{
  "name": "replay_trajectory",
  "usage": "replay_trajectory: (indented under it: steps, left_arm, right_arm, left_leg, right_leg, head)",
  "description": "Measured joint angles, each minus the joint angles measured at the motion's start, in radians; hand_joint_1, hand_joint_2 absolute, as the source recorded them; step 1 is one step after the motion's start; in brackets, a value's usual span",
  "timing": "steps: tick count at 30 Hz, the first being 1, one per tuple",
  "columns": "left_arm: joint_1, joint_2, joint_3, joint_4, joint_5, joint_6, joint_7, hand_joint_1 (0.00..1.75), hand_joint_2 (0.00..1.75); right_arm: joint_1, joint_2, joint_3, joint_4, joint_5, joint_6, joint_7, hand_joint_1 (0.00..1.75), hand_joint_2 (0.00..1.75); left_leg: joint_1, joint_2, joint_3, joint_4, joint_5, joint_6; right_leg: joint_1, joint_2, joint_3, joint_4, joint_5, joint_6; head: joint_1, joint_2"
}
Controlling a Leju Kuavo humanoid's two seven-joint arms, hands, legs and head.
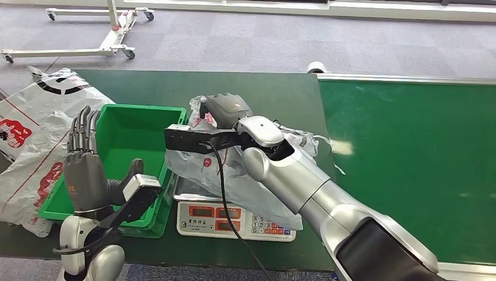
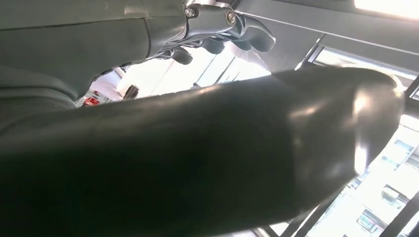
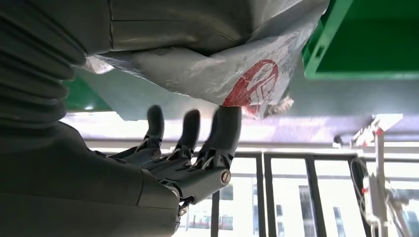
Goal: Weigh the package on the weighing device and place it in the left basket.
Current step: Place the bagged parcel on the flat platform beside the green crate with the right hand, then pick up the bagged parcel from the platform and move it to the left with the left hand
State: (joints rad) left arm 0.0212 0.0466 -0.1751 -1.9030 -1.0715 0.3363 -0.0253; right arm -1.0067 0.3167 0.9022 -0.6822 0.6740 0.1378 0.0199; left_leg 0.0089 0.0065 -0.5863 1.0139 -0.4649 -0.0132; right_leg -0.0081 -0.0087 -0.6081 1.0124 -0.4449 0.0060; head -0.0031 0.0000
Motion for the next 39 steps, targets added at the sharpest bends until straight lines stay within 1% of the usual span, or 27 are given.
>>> replay_trajectory:
  steps: [2, 8, 10, 12, 14, 15, 17, 19, 23, 26, 28, 30, 33, 36, 39]
  left_arm:
    - [0.000, 0.000, 0.000, 0.000, -0.004, 0.001, -0.003, 0.00, 0.00]
    - [-0.001, 0.000, 0.000, 0.002, -0.003, 0.001, -0.009, 0.00, 0.00]
    - [-0.003, 0.002, 0.000, 0.005, 0.005, 0.000, -0.015, 0.00, 0.00]
    - [-0.004, 0.005, 0.000, 0.009, 0.012, 0.000, -0.019, 0.00, 0.00]
    - [-0.004, 0.010, 0.000, 0.013, 0.018, 0.000, -0.024, 0.00, 0.00]
    - [-0.004, 0.013, 0.000, 0.015, 0.021, -0.001, -0.027, 0.00, 0.00]
    - [-0.004, 0.017, -0.001, 0.018, 0.025, -0.003, -0.037, 0.00, 0.00]
    - [-0.005, 0.023, -0.001, 0.021, 0.027, -0.005, -0.047, 0.00, 0.00]
    - [-0.016, 0.033, -0.004, 0.034, 0.038, -0.006, -0.066, 0.00, 0.00]
    - [-0.030, 0.041, -0.012, 0.046, 0.042, -0.007, -0.077, 0.00, 0.00]
    - [-0.033, 0.045, -0.015, 0.054, 0.029, -0.007, -0.076, 0.00, 0.00]
    - [-0.036, 0.049, -0.019, 0.059, -0.017, -0.015, -0.061, 0.00, 0.00]
    - [-0.061, 0.062, -0.041, 0.075, -0.140, -0.079, -0.028, 0.00, 0.00]
    - [-0.133, 0.081, -0.082, 0.134, -0.274, -0.148, 0.001, 0.00, 0.00]
    - [-0.236, 0.105, -0.133, 0.230, -0.346, -0.177, 0.005, 0.00, 0.00]
  right_arm:
    - [-0.007, -0.003, 0.000, 0.000, 0.005, -0.025, -0.007, 0.00, 0.00]
    - [-0.021, -0.014, 0.000, 0.000, 0.006, -0.043, -0.024, 0.00, 0.00]
    - [-0.035, -0.024, 0.000, -0.001, 0.007, -0.058, -0.028, 0.00, 0.00]
    - [-0.053, -0.044, -0.006, -0.011, 0.009, -0.077, -0.012, 0.00, 0.00]
    - [-0.073, -0.078, -0.022, -0.044, 0.030, -0.101, 0.013, 0.00, 0.00]
    - [-0.082, -0.104, -0.036, -0.073, 0.051, -0.117, 0.022, 0.00, 0.00]
    - [-0.095, -0.161, -0.068, -0.141, 0.092, -0.139, 0.026, 0.00, 0.00]
    - [-0.100, -0.222, -0.106, -0.208, 0.109, -0.133, 0.019, 0.00, 0.00]
    - [-0.101, -0.330, -0.186, -0.306, 0.107, -0.067, 0.004, 0.00, 0.00]
    - [-0.100, -0.388, -0.224, -0.341, 0.038, 0.019, -0.024, 0.00, 0.00]
    - [-0.100, -0.418, -0.243, -0.348, -0.011, 0.055, -0.042, 0.00, 0.00]
    - [-0.100, -0.443, -0.256, -0.352, -0.035, 0.067, -0.051, 0.00, 0.00]
    - [-0.101, -0.467, -0.266, -0.366, -0.065, 0.088, -0.048, 0.00, 0.00]
    - [-0.096, -0.487, -0.269, -0.394, -0.100, 0.103, -0.050, 0.00, 0.00]
    - [-0.071, -0.519, -0.269, -0.441, -0.125, 0.103, -0.066, 0.00, 0.00]
  left_leg:
    - [0.000, 0.000, 0.000, 0.000, 0.000, 0.000]
    - [0.000, 0.000, 0.000, 0.000, 0.000, 0.000]
    - [0.000, 0.000, 0.000, 0.000, 0.000, 0.000]
    - [0.000, 0.000, 0.000, 0.001, 0.000, 0.000]
    - [0.000, 0.000, 0.000, 0.001, 0.000, 0.000]
    - [0.000, 0.000, 0.000, 0.001, 0.000, 0.000]
    - [0.000, 0.000, 0.000, 0.002, 0.000, 0.000]
    - [0.000, -0.001, 0.000, 0.002, 0.000, 0.001]
    - [-0.002, 0.000, 0.000, 0.003, -0.001, 0.001]
    - [-0.002, 0.001, 0.000, 0.003, -0.001, 0.001]
    - [-0.002, 0.001, 0.000, 0.003, -0.001, 0.001]
    - [-0.002, 0.001, 0.000, 0.003, -0.001, 0.001]
    - [-0.002, 0.001, 0.000, 0.003, 0.000, 0.001]
    - [-0.002, 0.000, 0.000, 0.003, 0.000, 0.001]
    - [-0.002, -0.001, 0.000, 0.003, 0.001, 0.001]
  right_leg:
    - [0.000, 0.000, 0.000, 0.000, 0.000, 0.000]
    - [0.000, 0.000, 0.000, 0.000, 0.000, 0.000]
    - [0.000, 0.000, -0.001, 0.000, 0.000, 0.000]
    - [0.000, 0.000, -0.001, 0.000, 0.000, 0.000]
    - [0.000, 0.000, -0.001, 0.000, 0.001, 0.000]
    - [0.000, 0.000, -0.001, 0.000, 0.001, 0.000]
    - [0.000, 0.000, 0.000, 0.000, 0.001, 0.000]
    - [-0.001, -0.001, 0.000, 0.000, 0.001, 0.000]
    - [-0.002, -0.001, 0.000, -0.001, 0.002, 0.001]
    - [-0.002, 0.000, 0.000, -0.001, 0.002, 0.002]
    - [-0.002, 0.000, 0.000, -0.001, 0.002, 0.001]
    - [-0.001, 0.000, 0.000, -0.001, 0.002, 0.001]
    - [-0.001, 0.000, 0.000, -0.001, 0.002, 0.001]
    - [-0.001, 0.000, 0.000, -0.001, 0.003, 0.001]
    - [0.000, -0.001, 0.001, -0.001, 0.003, 0.001]
  head:
    - [0.000, 0.000]
    - [0.000, 0.000]
    - [0.000, 0.000]
    - [0.000, 0.000]
    - [0.000, 0.000]
    - [0.000, 0.000]
    - [0.000, 0.000]
    - [0.000, 0.000]
    - [0.000, 0.000]
    - [0.000, 0.000]
    - [0.000, 0.000]
    - [0.000, 0.000]
    - [0.000, 0.000]
    - [0.000, 0.000]
    - [0.000, 0.000]
